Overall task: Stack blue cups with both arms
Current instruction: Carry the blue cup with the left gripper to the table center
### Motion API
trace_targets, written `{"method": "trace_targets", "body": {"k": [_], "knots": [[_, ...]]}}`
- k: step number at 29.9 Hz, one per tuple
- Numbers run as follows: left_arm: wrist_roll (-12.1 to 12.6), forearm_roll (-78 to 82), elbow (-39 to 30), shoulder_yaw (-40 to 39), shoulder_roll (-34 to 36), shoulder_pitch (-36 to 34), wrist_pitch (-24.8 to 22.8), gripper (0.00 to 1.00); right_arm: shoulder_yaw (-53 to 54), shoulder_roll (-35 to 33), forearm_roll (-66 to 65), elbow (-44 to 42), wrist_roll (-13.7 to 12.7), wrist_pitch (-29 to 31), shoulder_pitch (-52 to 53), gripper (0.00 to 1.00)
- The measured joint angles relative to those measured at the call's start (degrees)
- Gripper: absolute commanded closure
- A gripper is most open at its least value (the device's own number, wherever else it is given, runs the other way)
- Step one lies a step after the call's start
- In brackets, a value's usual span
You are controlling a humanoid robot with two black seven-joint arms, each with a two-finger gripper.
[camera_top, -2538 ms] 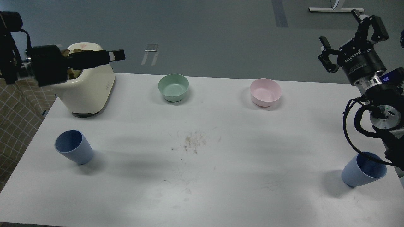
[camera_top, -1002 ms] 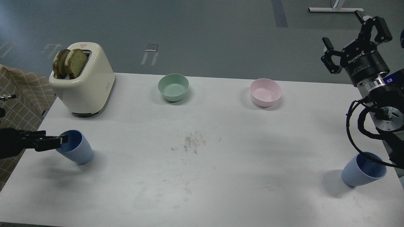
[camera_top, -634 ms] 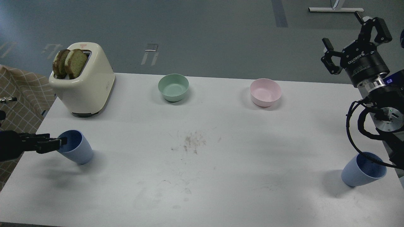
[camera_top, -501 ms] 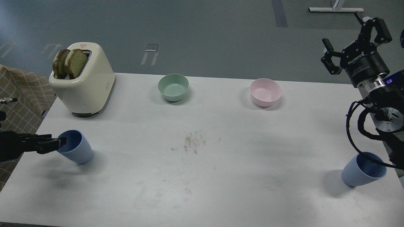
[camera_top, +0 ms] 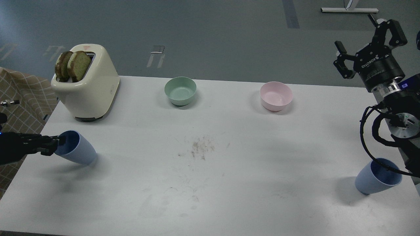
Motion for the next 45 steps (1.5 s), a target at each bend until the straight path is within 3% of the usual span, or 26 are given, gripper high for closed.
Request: {"method": "trace_targets", "body": {"k": [7, 11, 16, 21, 26, 35, 45], "knots": [[0.0, 3.98, -8.38, -0.34, 1.93, -11.39, -0.4, 1.0, -0.19, -0.75, -0.89, 0.06, 0.0, 0.0, 4.53, 0.0], [0.01, 5.79, -10.86, -0.24, -0.48, -17.82, -3.54, 1.0, -2.54, -0.62, -2.56, -0.28, 0.0, 0.0, 9.22, 0.0], [0.0, 6.6, -11.26, -0.04, -10.16, -25.5, -10.56, 1.0, -7.73, 0.32, -2.85, -0.97, 0.0, 0.0, 16.29, 0.0], [-0.02, 9.38, -10.91, 0.07, -19.51, -28.56, -14.74, 1.0, -10.88, 0.67, -2.9, -1.07, 0.0, 0.01, 20.74, 0.0], [-0.02, 14.72, -9.12, 0.2, -29.68, -29.16, -18.15, 1.0, -14.58, 0.87, -2.91, -1.87, 0.0, 0.0, 24.71, 0.0], [-0.01, 22.99, 1.17, 0.49, -45.48, -31.33, -21.98, 1.0, -18.48, 2.47, -2.91, -2.09, 0.0, 0.01, 28.67, 0.0], [-0.01, 25.87, 8.82, 6.57, -54.36, -35.08, -22.66, 1.0, -19.16, 3.33, -2.98, -2.1, 0.0, 0.01, 28.85, 0.0]]}}
